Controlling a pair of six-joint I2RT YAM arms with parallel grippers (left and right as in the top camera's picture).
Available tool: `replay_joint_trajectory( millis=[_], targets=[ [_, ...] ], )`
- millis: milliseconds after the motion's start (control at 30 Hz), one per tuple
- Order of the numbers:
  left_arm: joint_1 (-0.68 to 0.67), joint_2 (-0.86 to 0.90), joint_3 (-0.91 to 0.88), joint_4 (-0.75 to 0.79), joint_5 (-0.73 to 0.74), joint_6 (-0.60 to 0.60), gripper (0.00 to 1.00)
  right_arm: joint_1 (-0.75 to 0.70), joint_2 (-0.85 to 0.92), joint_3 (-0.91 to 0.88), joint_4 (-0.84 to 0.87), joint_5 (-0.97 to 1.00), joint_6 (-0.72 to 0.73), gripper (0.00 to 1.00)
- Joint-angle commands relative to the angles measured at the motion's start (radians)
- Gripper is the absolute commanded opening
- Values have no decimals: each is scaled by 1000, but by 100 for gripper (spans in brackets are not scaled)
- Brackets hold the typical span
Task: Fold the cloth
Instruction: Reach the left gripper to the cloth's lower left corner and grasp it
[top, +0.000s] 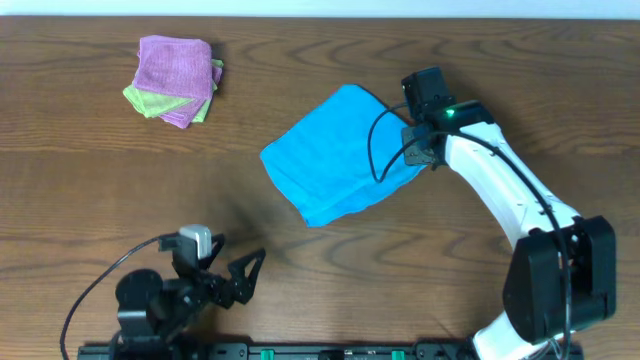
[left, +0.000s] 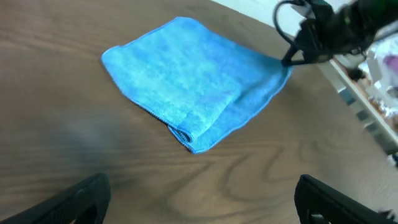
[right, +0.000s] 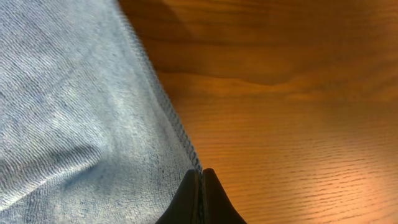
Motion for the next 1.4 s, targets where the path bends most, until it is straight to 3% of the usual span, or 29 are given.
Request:
replay_joint_trajectory(
  millis=[0,200,433,600,733,1100,1367],
  targets=[
    [-6,113,30,34,16,-112,96,-6,-3,-1,-4,13,22,1],
    [-47,410,182,42,22,-117,96,-15,-3,-10,4,14,48,1],
    [-186,733,361,92,20,-117,96,-39,-3,-37,14,13,55,2],
    [-199,879,363,171,36,-307,96,-39,-3,-45,15,13,55,2],
    [-203,953,362,177,41,-417,95,-39,-3,-45,22,13,55,1],
    [-286,1065,338,287,24,-487,95,-39,-3,-45,40,4,55,2],
    [-332,1095,156,603,21,-671,95,-39,-3,-45,42,-5,55,1]
  ],
)
